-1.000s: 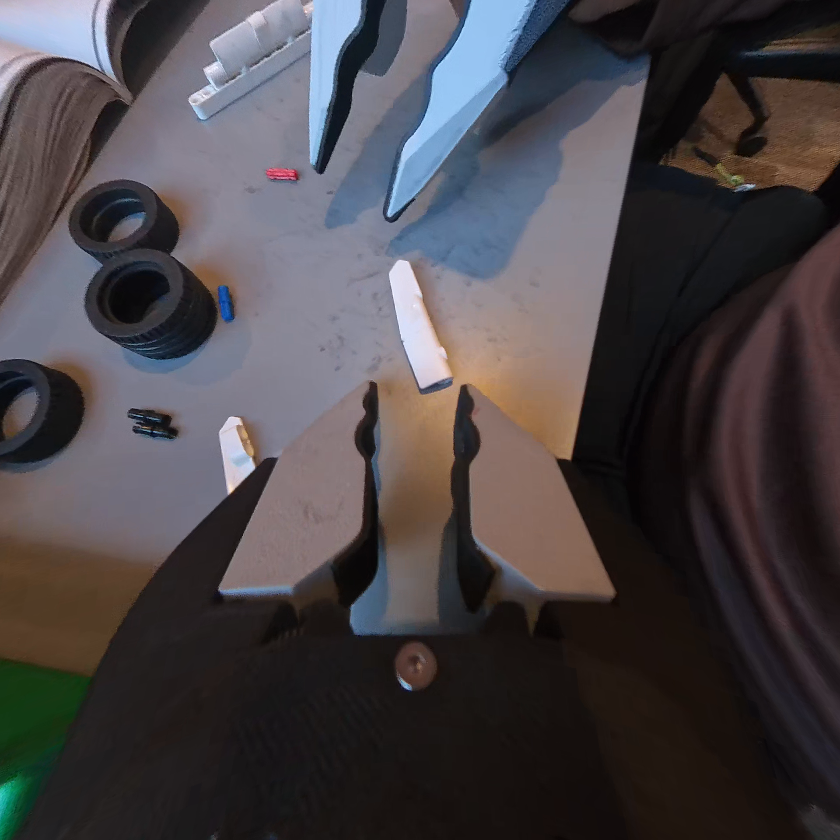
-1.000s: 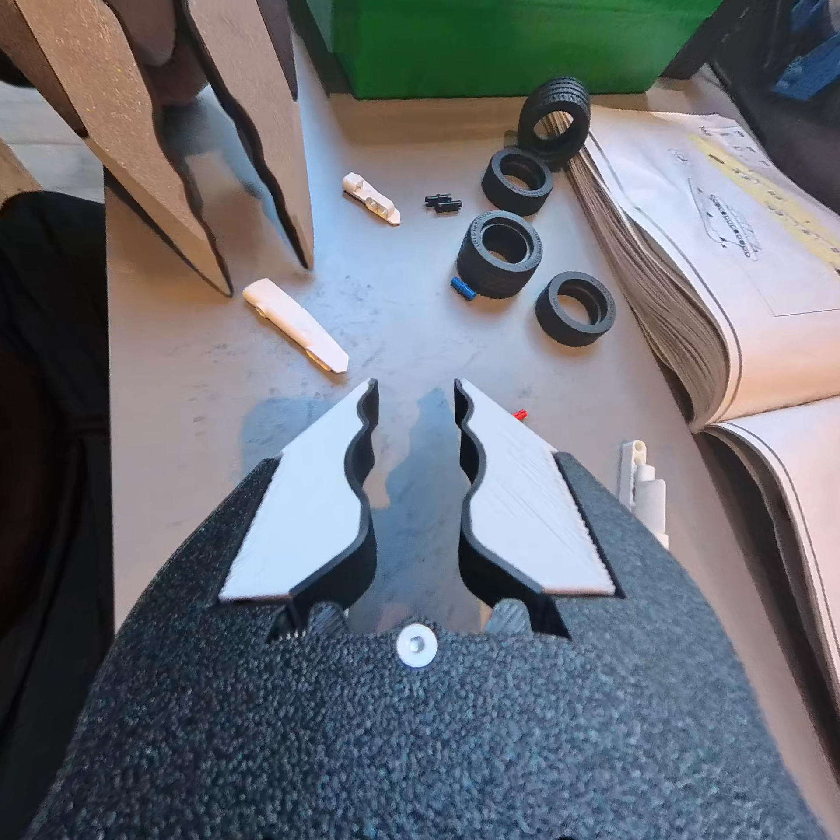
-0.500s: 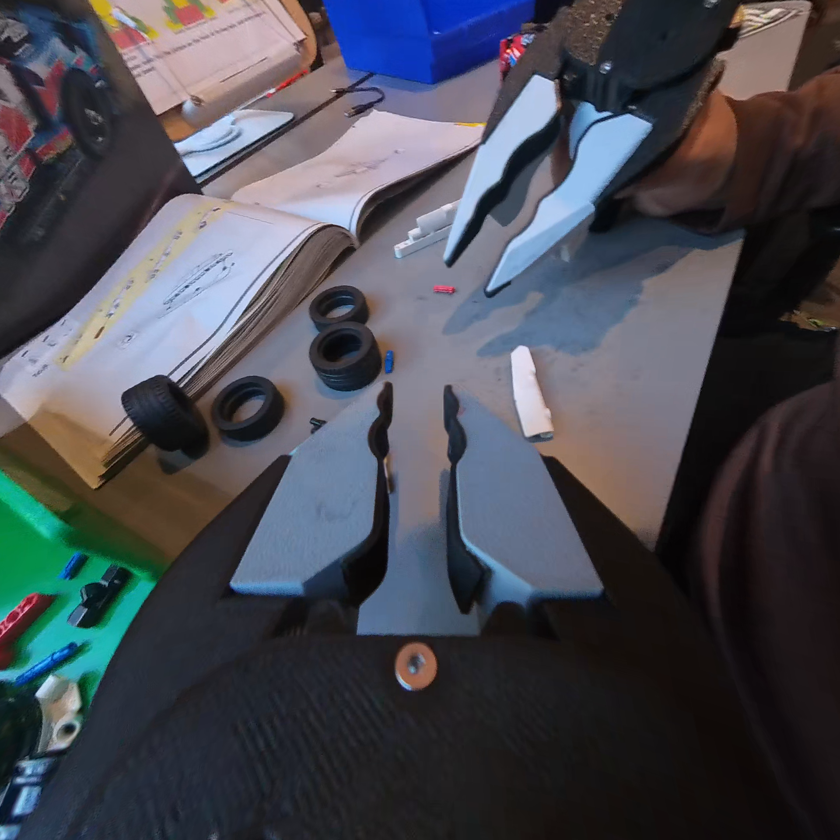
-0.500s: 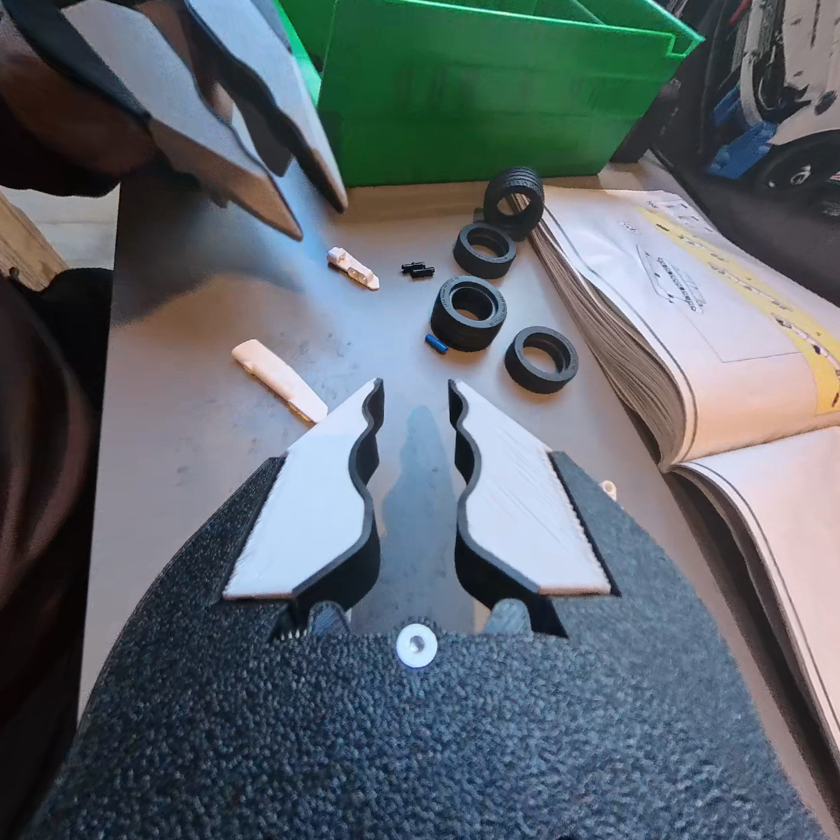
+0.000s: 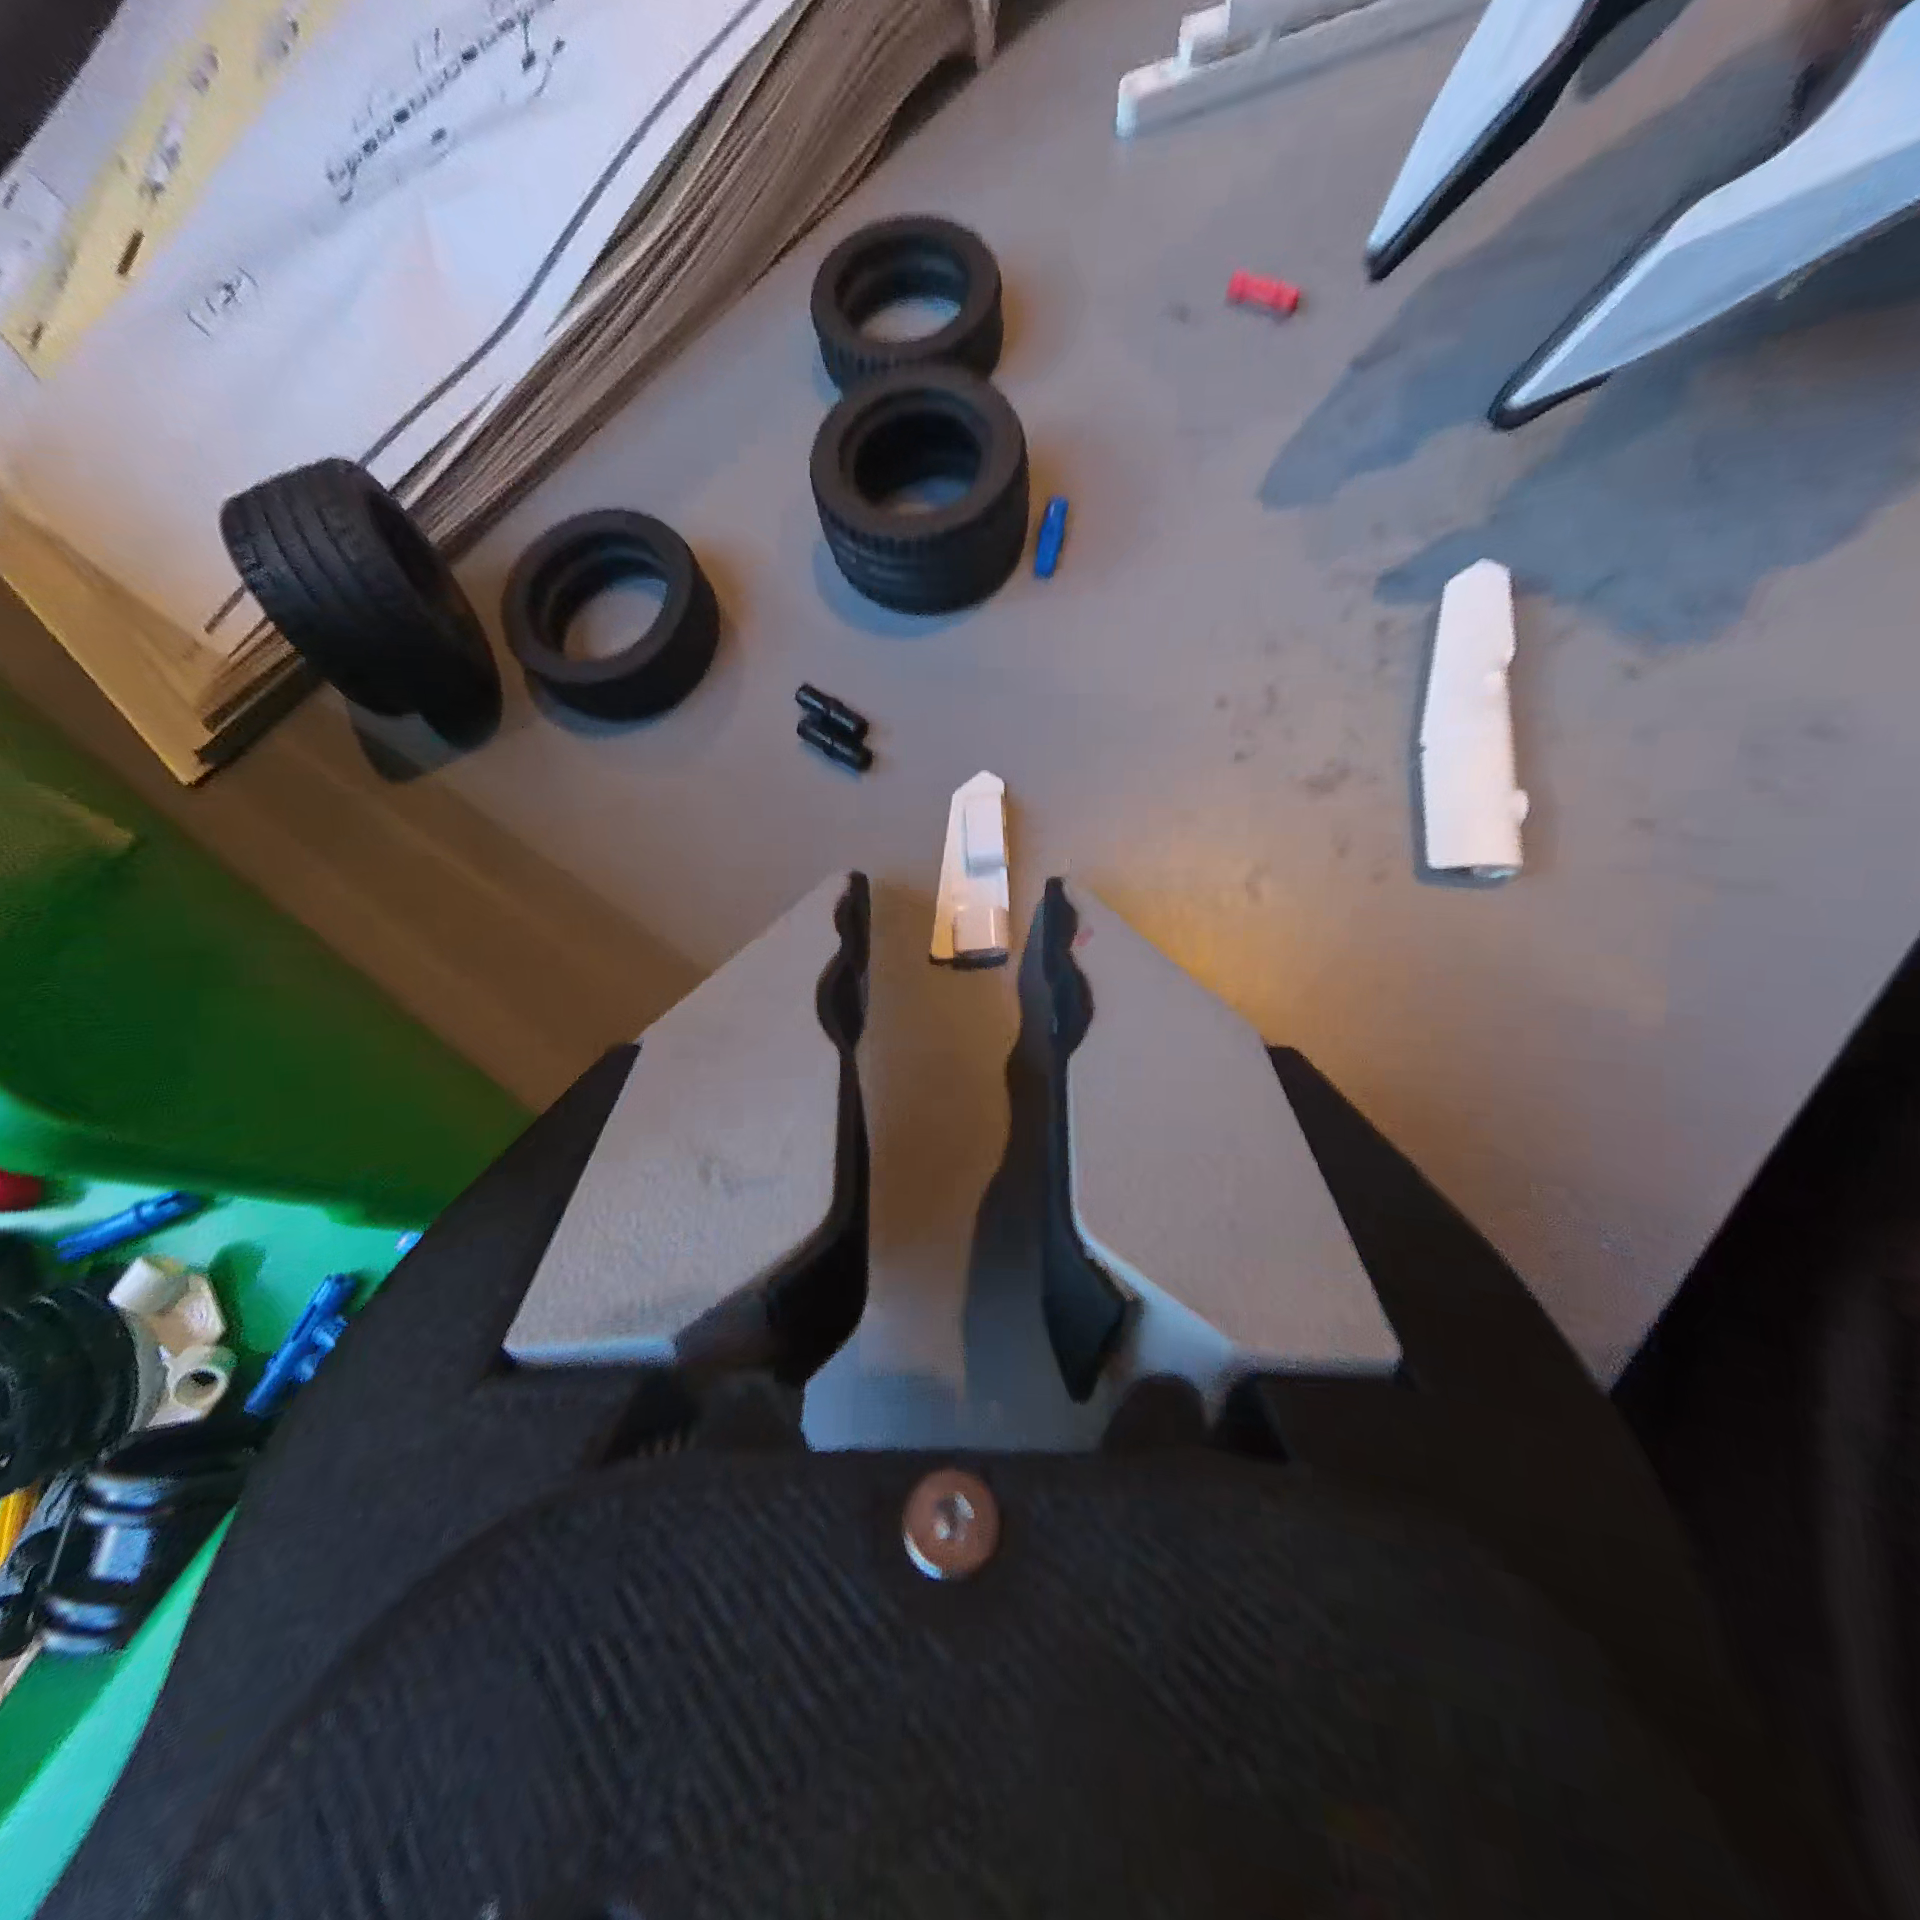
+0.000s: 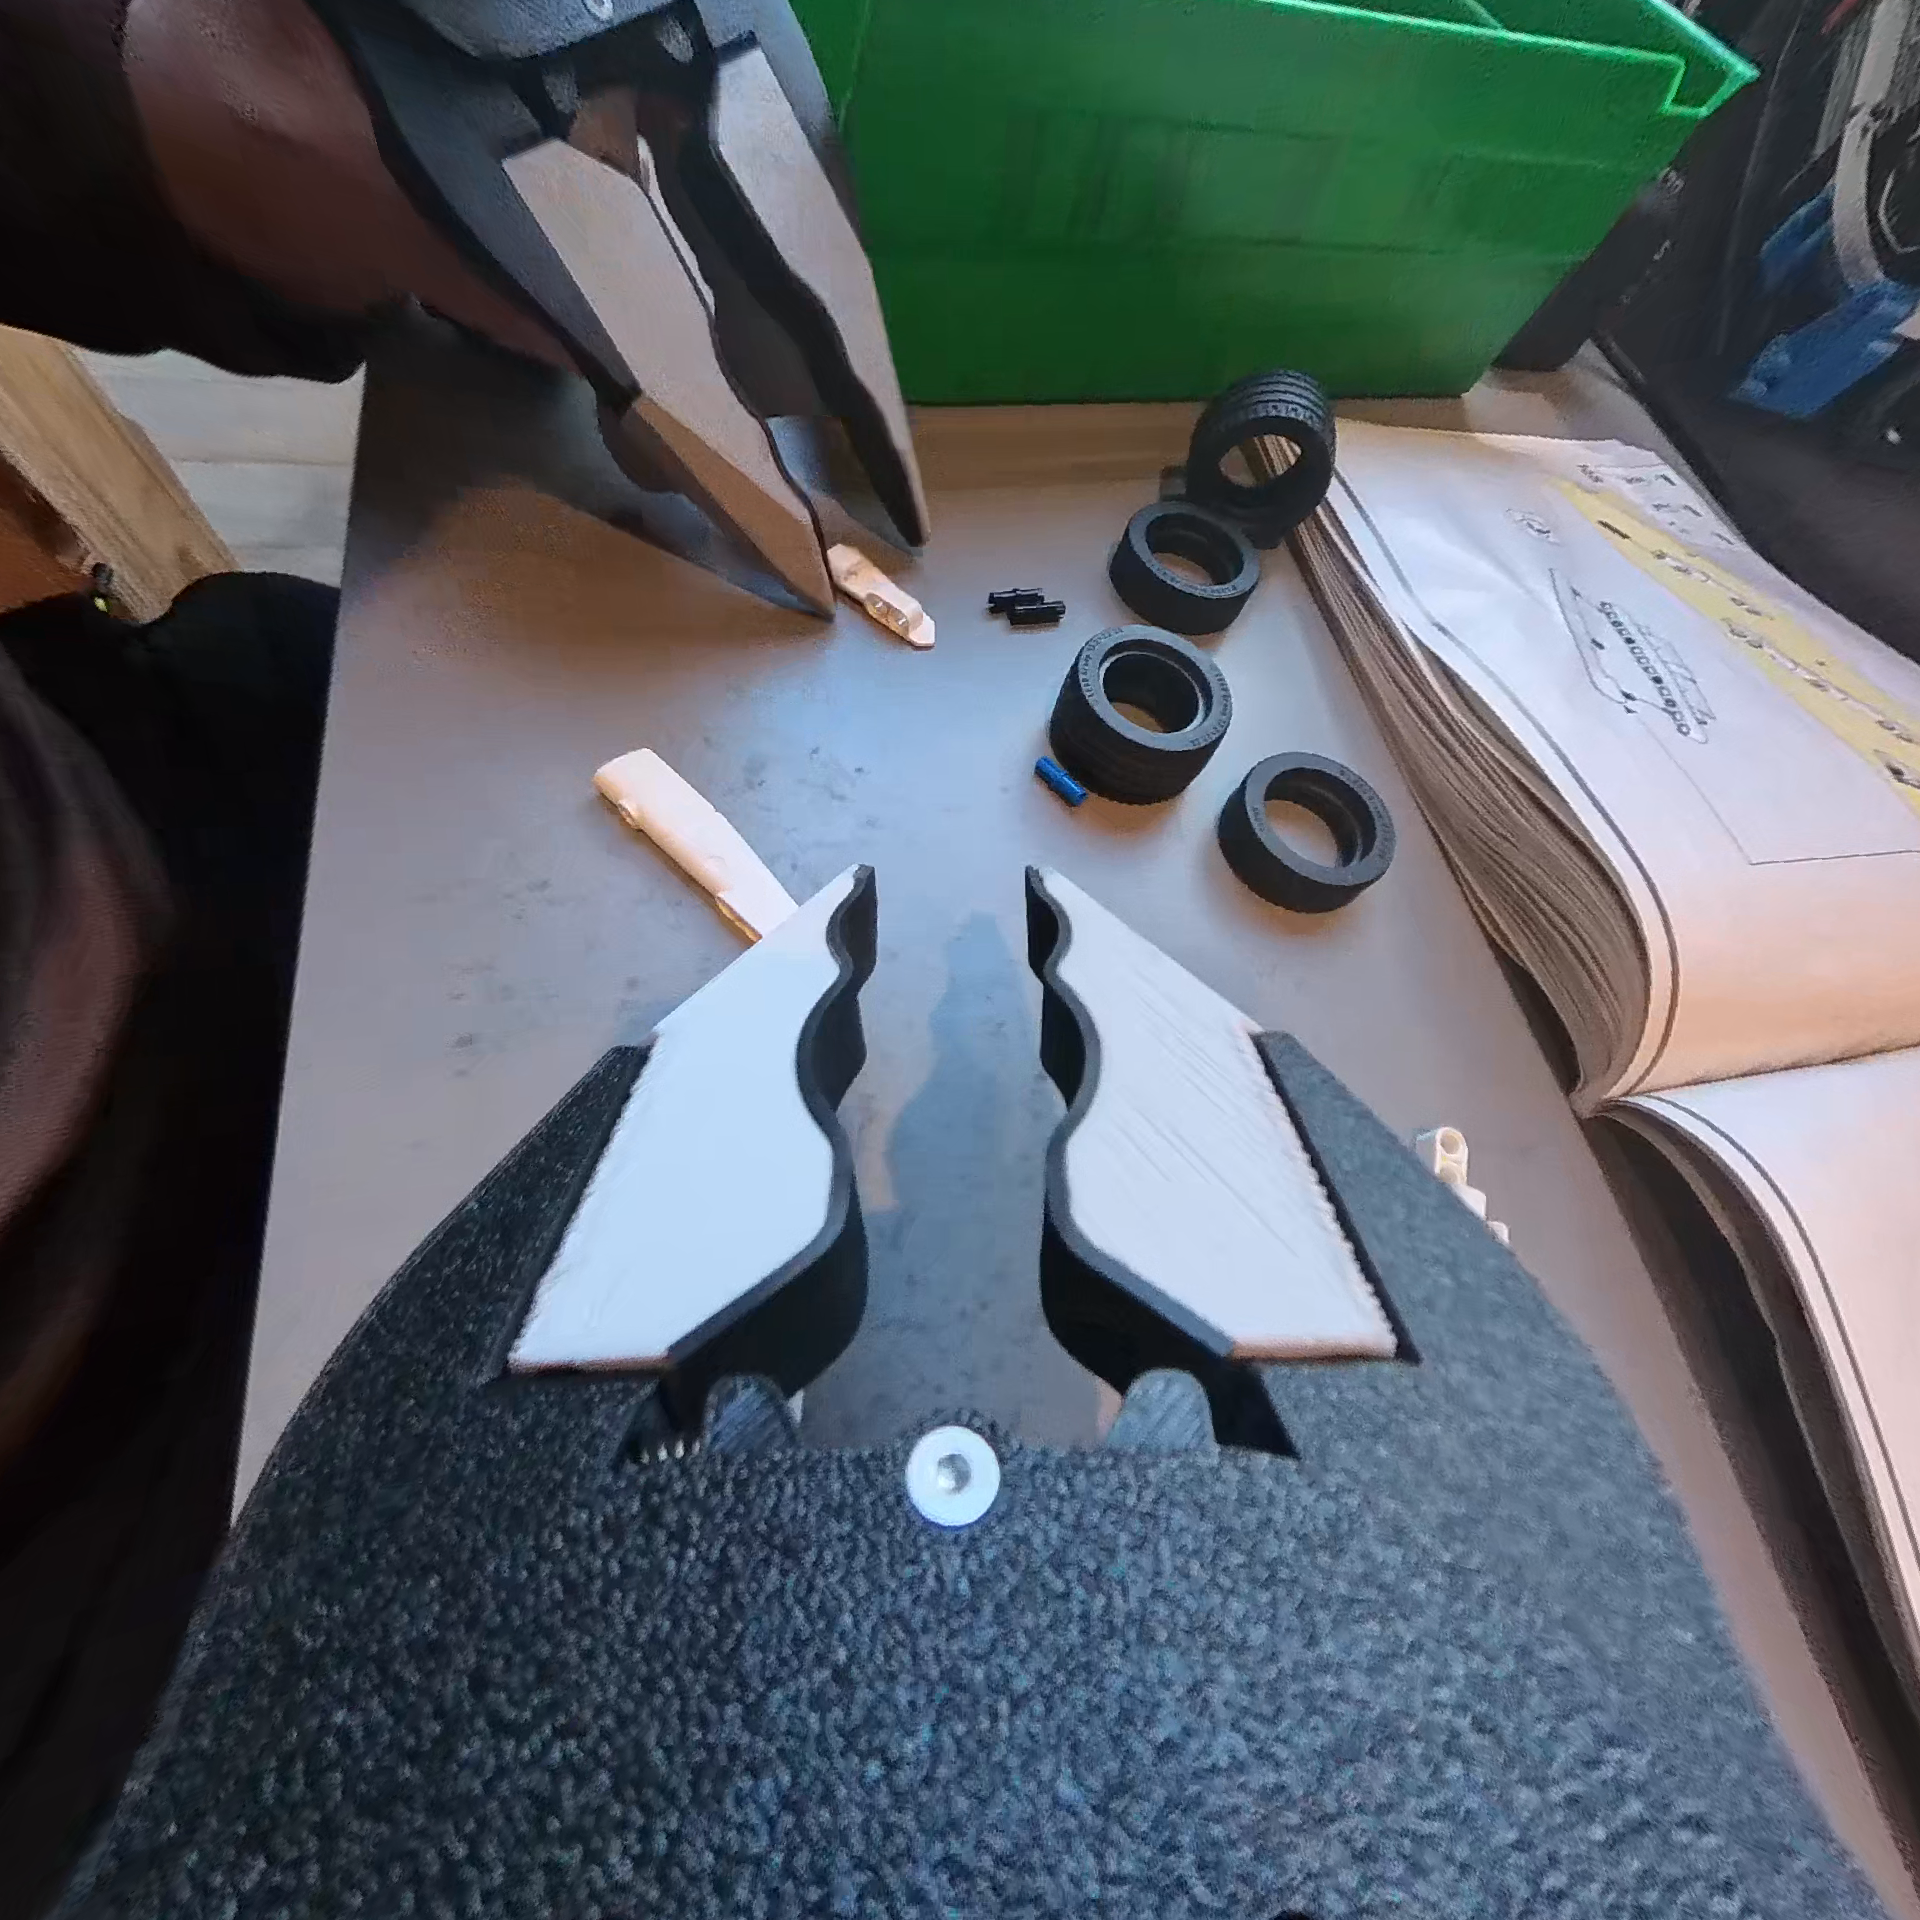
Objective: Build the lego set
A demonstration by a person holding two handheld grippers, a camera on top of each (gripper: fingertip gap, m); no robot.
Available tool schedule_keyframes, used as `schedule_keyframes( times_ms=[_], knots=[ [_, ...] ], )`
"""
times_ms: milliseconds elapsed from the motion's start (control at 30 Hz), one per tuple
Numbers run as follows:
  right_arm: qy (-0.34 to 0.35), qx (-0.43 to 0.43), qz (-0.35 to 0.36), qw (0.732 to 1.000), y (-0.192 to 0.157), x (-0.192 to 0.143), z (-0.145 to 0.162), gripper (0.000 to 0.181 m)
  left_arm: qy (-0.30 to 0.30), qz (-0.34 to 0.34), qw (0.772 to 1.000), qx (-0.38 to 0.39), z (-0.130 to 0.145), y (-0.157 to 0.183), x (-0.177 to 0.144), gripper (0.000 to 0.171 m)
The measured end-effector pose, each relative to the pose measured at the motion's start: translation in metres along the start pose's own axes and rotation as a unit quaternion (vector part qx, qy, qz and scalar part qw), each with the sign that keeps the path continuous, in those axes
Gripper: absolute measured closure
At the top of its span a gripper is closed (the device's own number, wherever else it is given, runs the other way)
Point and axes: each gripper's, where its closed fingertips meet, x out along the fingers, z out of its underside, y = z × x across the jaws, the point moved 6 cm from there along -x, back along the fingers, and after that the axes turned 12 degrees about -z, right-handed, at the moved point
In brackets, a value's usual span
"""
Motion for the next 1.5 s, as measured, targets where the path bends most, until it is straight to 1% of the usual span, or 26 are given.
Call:
schedule_keyframes(
  times_ms=[133, 267, 333, 400, 500, 567, 633, 700, 800, 900, 1000, 1067, 1167, 1233, 1267, 1400, 1500],
  knots=[
    [0.001, -0.004, 0.007, 1.000, -0.002, -0.002, 0.000, 0.153, -0.003, 0.022, 1.000, -0.005, 0.001, 0.003, -0.001, 0.159],
    [-0.001, -0.003, 0.015, 1.000, -0.003, -0.003, 0.001, 0.154, -0.004, 0.033, 0.999, -0.010, 0.001, 0.003, -0.002, 0.162],
    [-0.002, -0.003, 0.021, 1.000, -0.003, -0.004, 0.002, 0.155, 0.006, 0.032, 0.999, -0.013, 0.000, 0.003, -0.004, 0.164],
    [-0.003, -0.002, 0.031, 1.000, -0.002, -0.004, 0.002, 0.157, 0.033, 0.028, 0.999, -0.021, -0.003, 0.001, -0.009, 0.164],
    [-0.015, 0.005, 0.035, 0.999, -0.002, 0.001, 0.001, 0.157, 0.056, 0.036, 0.997, -0.044, -0.005, -0.002, -0.015, 0.163],
    [-0.007, 0.017, 0.036, 0.999, -0.003, 0.005, -0.003, 0.158, 0.107, 0.066, 0.990, -0.067, -0.014, 0.002, -0.025, 0.163],
    [0.018, 0.050, 0.013, 0.999, -0.006, 0.010, -0.012, 0.157, 0.160, 0.109, 0.978, -0.082, -0.023, 0.011, -0.036, 0.163],
    [0.045, 0.086, -0.020, 0.995, -0.008, 0.014, -0.020, 0.154, 0.177, 0.125, 0.973, -0.078, -0.025, 0.017, -0.039, 0.163],
    [0.051, 0.105, -0.022, 0.993, -0.005, 0.015, -0.020, 0.153, 0.137, 0.098, 0.984, -0.051, -0.019, 0.017, -0.032, 0.163],
    [0.051, 0.089, -0.015, 0.995, -0.007, 0.012, -0.019, 0.152, 0.099, 0.061, 0.993, -0.017, -0.011, 0.015, -0.025, 0.163],
    [0.024, 0.051, -0.049, 0.997, -0.020, 0.016, -0.016, 0.149, 0.061, 0.038, 0.997, 0.007, -0.004, 0.013, -0.019, 0.163],
    [-0.008, 0.029, -0.064, 0.998, -0.026, 0.021, -0.012, 0.148, 0.046, 0.023, 0.999, 0.012, -0.001, 0.009, -0.015, 0.163],
    [-0.046, 0.008, -0.064, 0.997, -0.029, 0.030, -0.009, 0.148, 0.018, 0.018, 1.000, 0.010, 0.003, 0.004, -0.009, 0.164],
    [-0.067, 0.001, -0.068, 0.995, -0.029, 0.035, -0.007, 0.147, 0.001, 0.028, 1.000, 0.005, 0.005, 0.002, -0.006, 0.164],
    [-0.073, 0.001, -0.074, 0.995, -0.029, 0.037, -0.006, 0.147, 0.002, 0.032, 0.999, 0.001, 0.004, 0.001, -0.005, 0.164],
    [-0.074, 0.032, -0.082, 0.993, -0.021, 0.034, -0.002, 0.151, -0.002, 0.043, 0.999, -0.014, 0.004, -0.002, -0.004, 0.164],
    [-0.079, 0.041, -0.058, 0.994, -0.007, 0.026, 0.006, 0.154, -0.002, 0.050, 0.999, -0.017, 0.004, -0.003, -0.003, 0.164]
  ],
)
